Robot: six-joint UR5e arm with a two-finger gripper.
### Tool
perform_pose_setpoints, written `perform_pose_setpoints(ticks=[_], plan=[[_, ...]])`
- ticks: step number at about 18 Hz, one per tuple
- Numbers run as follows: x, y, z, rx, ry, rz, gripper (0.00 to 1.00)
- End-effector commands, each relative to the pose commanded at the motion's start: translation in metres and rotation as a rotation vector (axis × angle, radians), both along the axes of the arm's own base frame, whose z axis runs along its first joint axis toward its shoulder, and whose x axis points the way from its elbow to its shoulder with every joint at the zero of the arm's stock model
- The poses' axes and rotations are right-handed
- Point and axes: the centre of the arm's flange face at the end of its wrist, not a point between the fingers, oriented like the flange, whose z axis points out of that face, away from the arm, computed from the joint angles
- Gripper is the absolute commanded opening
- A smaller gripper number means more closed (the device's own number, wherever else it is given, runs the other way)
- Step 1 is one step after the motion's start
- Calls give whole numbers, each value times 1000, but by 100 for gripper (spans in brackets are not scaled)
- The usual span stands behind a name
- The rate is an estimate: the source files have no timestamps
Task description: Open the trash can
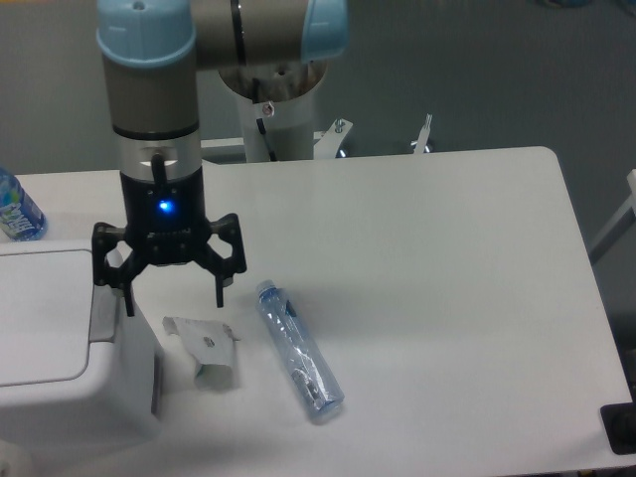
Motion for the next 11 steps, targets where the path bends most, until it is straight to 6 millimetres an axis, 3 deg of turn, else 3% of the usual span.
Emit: perform_pose_setpoints(ticks=[11], plan=[[0, -1, -4, -6, -5, 1, 100]])
